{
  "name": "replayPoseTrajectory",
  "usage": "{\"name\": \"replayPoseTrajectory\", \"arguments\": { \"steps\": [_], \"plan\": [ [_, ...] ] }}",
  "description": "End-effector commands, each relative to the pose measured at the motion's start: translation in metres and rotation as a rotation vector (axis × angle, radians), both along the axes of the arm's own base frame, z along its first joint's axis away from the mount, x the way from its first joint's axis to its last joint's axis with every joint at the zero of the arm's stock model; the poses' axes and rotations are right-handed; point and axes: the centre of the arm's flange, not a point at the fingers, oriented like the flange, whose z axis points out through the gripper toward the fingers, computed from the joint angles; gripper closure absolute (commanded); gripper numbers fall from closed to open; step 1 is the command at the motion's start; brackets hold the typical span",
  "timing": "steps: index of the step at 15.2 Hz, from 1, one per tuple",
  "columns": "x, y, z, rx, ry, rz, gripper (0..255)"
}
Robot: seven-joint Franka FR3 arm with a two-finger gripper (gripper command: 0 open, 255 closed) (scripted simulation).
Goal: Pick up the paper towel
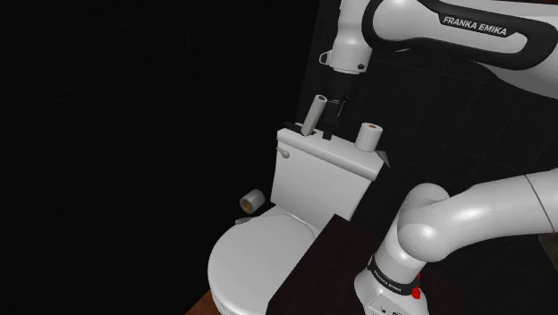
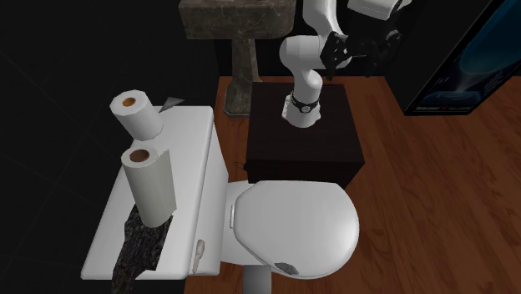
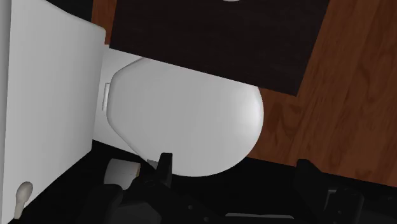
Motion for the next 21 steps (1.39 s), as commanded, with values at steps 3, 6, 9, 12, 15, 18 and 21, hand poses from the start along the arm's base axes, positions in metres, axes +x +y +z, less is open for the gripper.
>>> {"name": "replayPoseTrajectory", "arguments": {
  "steps": [3, 6, 9, 12, 15, 18, 21],
  "plan": [
    [0.015, -0.02, -0.001, -0.008, -0.006, -0.01, 0],
    [0.036, -0.051, -0.003, -0.019, -0.014, -0.025, 0],
    [0.057, -0.082, -0.004, -0.03, -0.022, -0.04, 0],
    [0.078, -0.113, -0.005, -0.042, -0.031, -0.055, 0],
    [0.098, -0.145, -0.005, -0.053, -0.039, -0.07, 0],
    [0.117, -0.177, -0.005, -0.064, -0.047, -0.085, 0],
    [0.137, -0.209, -0.004, -0.076, -0.056, -0.1, 0]
  ]
}}
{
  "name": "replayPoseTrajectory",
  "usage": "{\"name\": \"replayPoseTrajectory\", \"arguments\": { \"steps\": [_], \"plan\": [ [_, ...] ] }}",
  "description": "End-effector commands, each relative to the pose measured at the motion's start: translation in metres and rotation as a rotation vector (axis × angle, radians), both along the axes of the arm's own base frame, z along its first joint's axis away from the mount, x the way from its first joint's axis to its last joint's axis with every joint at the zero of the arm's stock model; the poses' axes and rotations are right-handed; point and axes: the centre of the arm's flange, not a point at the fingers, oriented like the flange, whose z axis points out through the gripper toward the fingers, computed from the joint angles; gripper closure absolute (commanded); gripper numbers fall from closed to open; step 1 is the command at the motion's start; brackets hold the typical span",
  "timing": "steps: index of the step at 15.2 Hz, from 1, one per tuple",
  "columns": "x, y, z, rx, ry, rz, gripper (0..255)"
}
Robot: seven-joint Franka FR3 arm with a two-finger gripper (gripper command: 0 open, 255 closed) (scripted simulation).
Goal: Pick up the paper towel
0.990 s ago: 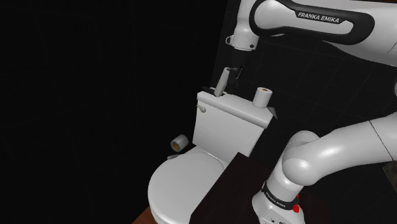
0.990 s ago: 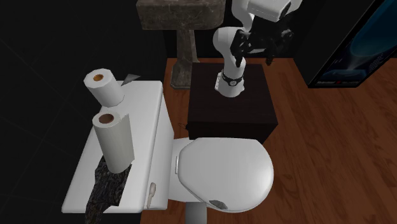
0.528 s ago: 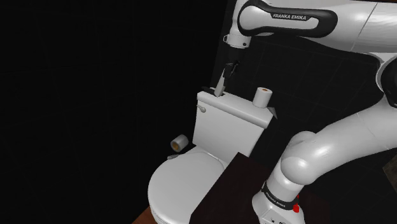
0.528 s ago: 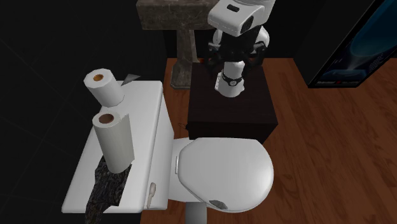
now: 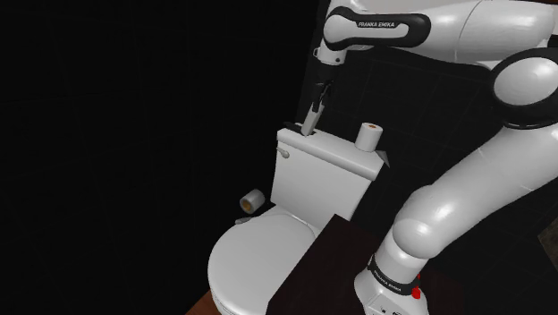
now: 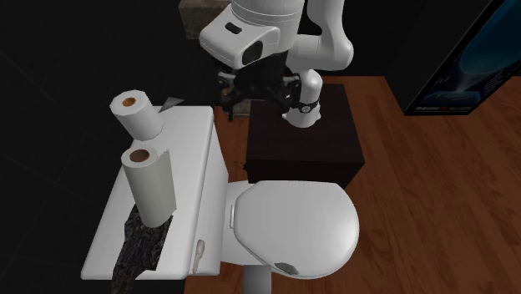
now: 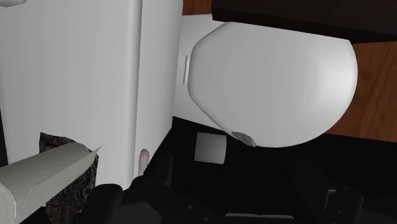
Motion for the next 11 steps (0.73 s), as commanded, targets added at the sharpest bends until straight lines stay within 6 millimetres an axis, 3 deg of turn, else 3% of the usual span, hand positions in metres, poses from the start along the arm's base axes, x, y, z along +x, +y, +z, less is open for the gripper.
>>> {"name": "replayPoseTrajectory", "arguments": {
  "steps": [1, 11],
  "plan": [
    [0.013, -0.021, 0.001, -0.009, -0.006, -0.01, 0],
    [0.073, -0.13, 0.009, -0.047, -0.034, -0.06, 0]
  ]
}}
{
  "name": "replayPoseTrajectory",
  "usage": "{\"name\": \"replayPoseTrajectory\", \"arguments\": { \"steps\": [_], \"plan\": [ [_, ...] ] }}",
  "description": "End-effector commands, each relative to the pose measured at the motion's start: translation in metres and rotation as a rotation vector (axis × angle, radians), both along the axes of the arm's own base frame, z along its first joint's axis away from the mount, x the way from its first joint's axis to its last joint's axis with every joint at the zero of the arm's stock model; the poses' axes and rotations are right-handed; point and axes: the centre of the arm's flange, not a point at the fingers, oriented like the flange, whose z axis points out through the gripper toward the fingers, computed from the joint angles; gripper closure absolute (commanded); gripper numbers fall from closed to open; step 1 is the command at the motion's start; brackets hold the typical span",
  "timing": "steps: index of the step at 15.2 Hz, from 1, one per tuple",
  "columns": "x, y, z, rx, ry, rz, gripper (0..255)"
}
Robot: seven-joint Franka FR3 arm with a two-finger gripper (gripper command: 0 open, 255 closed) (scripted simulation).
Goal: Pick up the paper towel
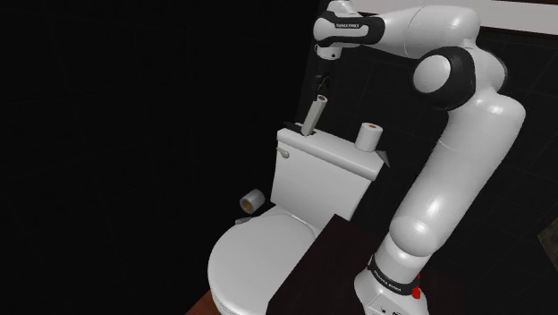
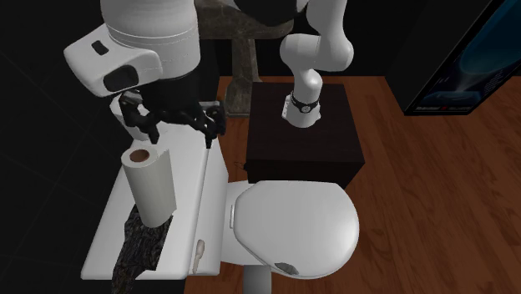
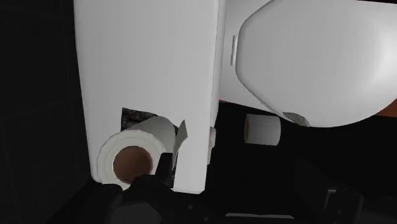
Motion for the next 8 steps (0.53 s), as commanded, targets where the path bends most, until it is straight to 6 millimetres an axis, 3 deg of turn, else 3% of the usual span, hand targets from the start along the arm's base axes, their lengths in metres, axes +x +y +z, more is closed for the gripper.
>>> {"name": "replayPoseTrajectory", "arguments": {
  "steps": [1, 6, 8],
  "plan": [
    [0.014, -0.022, 0.003, -0.008, -0.005, -0.009, 0],
    [0.042, -0.077, 0.009, -0.027, -0.019, -0.034, 0],
    [0.042, -0.078, 0.004, -0.027, -0.019, -0.034, 0]
  ]
}}
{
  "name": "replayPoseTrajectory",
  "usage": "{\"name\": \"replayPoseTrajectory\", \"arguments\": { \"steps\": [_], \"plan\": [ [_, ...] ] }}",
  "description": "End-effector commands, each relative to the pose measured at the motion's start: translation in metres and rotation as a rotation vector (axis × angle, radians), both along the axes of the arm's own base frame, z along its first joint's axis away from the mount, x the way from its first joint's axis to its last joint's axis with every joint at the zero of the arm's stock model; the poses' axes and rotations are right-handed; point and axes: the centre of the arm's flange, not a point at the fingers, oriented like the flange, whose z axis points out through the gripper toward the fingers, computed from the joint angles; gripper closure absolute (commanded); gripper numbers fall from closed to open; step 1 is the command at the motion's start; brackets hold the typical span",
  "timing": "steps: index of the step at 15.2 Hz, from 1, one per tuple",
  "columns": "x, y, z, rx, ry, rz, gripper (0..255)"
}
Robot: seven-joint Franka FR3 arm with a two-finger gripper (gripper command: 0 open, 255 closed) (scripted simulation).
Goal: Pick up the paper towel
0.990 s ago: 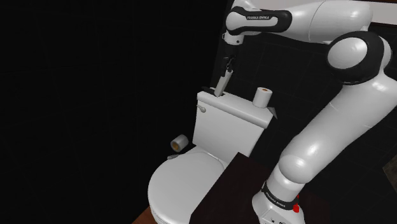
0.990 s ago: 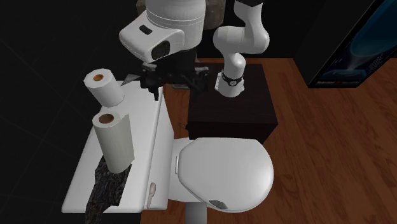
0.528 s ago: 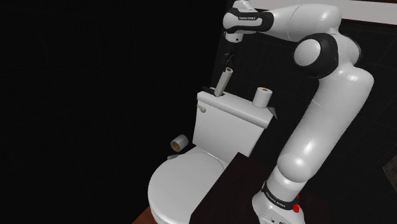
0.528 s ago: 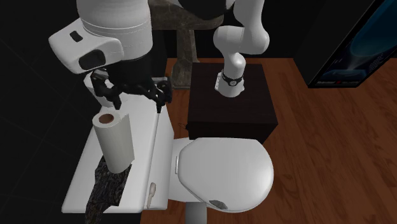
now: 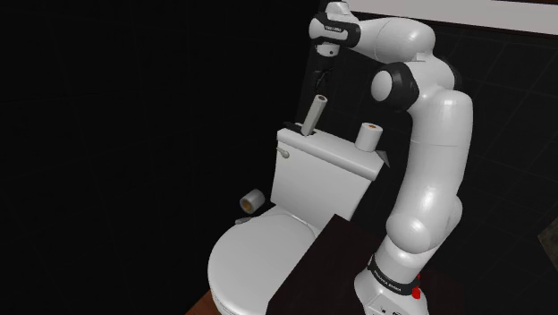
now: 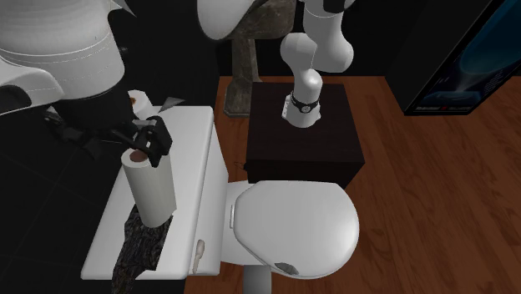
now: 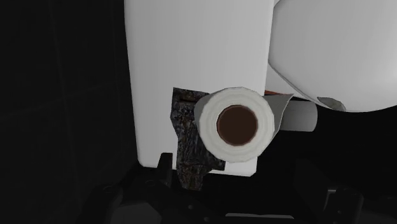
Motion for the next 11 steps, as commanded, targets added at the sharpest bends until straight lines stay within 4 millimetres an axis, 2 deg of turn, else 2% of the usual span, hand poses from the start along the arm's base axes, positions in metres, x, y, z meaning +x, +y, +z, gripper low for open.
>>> {"name": "replayPoseTrajectory", "arguments": {
  "steps": [1, 6, 8, 9, 11],
  "plan": [
    [0.0, -0.001, -0.008, -0.001, -0.001, -0.001, 0],
    [0.0, -0.001, -0.038, -0.001, -0.001, -0.001, 0],
    [0.0, -0.001, -0.038, -0.001, -0.001, -0.001, 0],
    [0.001, -0.001, -0.038, -0.001, -0.001, -0.001, 255],
    [0.001, -0.002, -0.038, -0.001, -0.001, -0.001, 255]
  ]
}}
